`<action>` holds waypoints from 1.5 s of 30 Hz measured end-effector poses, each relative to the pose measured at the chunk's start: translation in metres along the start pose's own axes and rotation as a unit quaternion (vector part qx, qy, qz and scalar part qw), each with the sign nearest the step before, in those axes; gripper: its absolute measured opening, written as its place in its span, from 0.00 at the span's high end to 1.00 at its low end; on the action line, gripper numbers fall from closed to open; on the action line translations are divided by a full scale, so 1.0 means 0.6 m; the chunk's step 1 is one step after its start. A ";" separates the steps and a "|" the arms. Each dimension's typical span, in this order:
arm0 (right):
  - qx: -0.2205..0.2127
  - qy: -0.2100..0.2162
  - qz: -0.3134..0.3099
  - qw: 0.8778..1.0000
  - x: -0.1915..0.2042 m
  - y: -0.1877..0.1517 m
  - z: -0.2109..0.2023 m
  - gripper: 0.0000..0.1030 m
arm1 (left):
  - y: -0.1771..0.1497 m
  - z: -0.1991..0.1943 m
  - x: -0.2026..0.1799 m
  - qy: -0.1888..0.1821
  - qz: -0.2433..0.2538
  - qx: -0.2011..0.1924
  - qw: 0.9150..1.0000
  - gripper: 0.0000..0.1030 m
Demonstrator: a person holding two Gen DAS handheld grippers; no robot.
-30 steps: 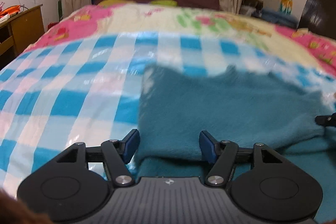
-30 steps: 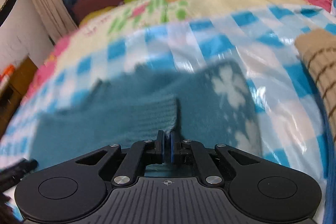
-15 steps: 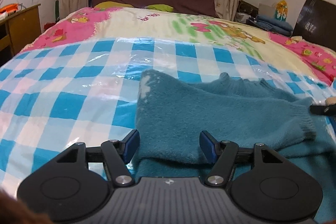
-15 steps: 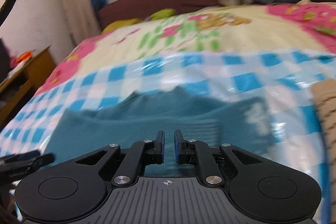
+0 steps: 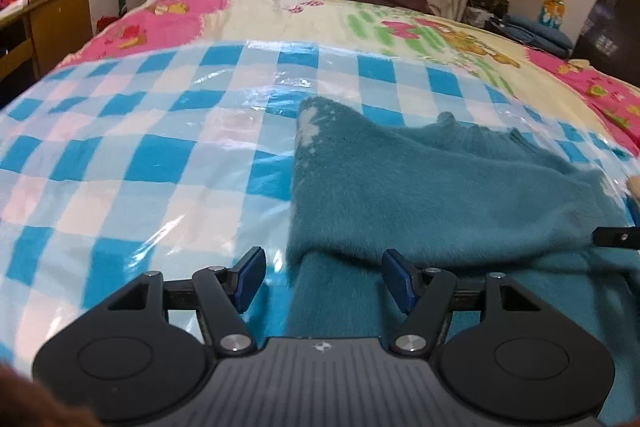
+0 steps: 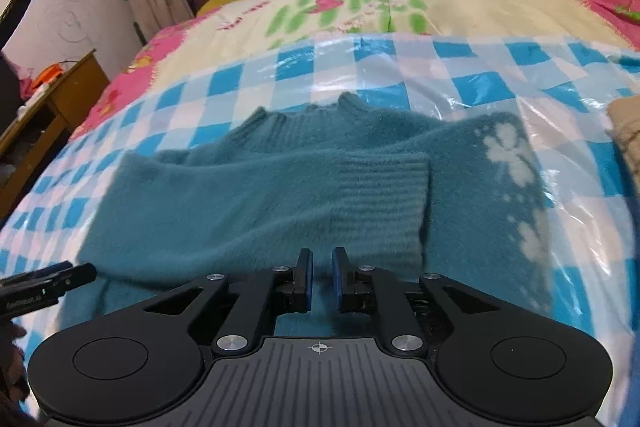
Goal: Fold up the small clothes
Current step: 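Grasp the sweater hem with the left tool while the right tool grasps the hem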
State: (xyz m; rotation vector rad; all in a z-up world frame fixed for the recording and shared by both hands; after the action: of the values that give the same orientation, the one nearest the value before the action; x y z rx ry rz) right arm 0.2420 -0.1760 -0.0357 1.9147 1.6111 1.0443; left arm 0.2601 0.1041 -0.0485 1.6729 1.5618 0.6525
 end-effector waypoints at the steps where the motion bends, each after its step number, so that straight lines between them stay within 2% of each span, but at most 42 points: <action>1: 0.000 0.005 0.001 1.000 0.001 -0.008 -0.016 0.87 | -0.008 -0.016 0.002 -0.003 0.002 0.001 1.000 0.34; 5: 0.025 0.007 0.008 1.000 -0.012 -0.071 -0.095 0.87 | -0.060 -0.085 0.014 -0.014 -0.005 0.032 0.999 0.34; 11: 0.096 -0.023 0.006 0.995 -0.049 -0.191 -0.208 0.86 | -0.152 -0.180 0.018 -0.018 -0.008 0.079 0.997 0.34; 17: 0.138 -0.053 0.020 0.989 -0.077 -0.262 -0.295 0.81 | -0.225 -0.244 0.007 -0.033 -0.009 0.120 0.992 0.34; 21: 0.154 -0.064 0.019 0.986 -0.077 -0.286 -0.323 0.77 | -0.250 -0.265 -0.002 -0.044 -0.001 0.133 0.990 0.34; 27: 0.184 -0.039 0.060 0.980 -0.072 -0.328 -0.331 0.76 | -0.259 -0.280 0.013 -0.031 -0.008 0.139 0.990 0.34; 30: 0.188 -0.031 0.063 0.980 -0.065 -0.337 -0.323 0.65 | -0.264 -0.288 0.028 -0.019 -0.018 0.143 0.989 0.34; 32: 0.191 -0.026 0.063 0.979 -0.063 -0.338 -0.318 0.64 | -0.270 -0.288 0.031 -0.020 -0.028 0.150 0.988 0.35; 36: 0.194 -0.023 0.069 0.978 -0.064 -0.339 -0.312 0.64 | -0.271 -0.275 0.007 -0.037 -0.023 0.152 0.987 0.43; 39: 0.193 -0.019 0.081 0.978 -0.069 -0.342 -0.304 0.64 | -0.269 -0.262 -0.010 -0.043 -0.010 0.155 0.987 0.54; 41: 0.193 -0.017 0.095 0.976 -0.075 -0.346 -0.301 0.70 | -0.271 -0.257 -0.012 -0.037 0.006 0.162 0.986 0.60; 42: 0.193 -0.016 0.103 0.976 -0.080 -0.346 -0.301 0.77 | -0.271 -0.258 -0.011 -0.036 0.011 0.164 0.986 0.65; 45: 0.189 -0.006 0.125 0.974 -0.089 -0.341 -0.309 0.85 | -0.264 -0.264 -0.003 -0.042 0.002 0.167 0.985 0.78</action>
State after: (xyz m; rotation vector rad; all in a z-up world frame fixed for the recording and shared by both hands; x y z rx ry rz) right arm -0.0332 -0.2055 -0.0837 2.4204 1.6875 0.8591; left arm 0.0393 0.1271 -0.0802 1.9189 1.6758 0.3262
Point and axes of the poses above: each gripper's, at about its wrist camera, not at the fingertips, and z roughly the way its jaws point, x to its left, y to its top, the point moved 9 cm from there along z, roughly the way its jaws point, and after that the axes turned 8 degrees about -x, right-handed, at the moved point
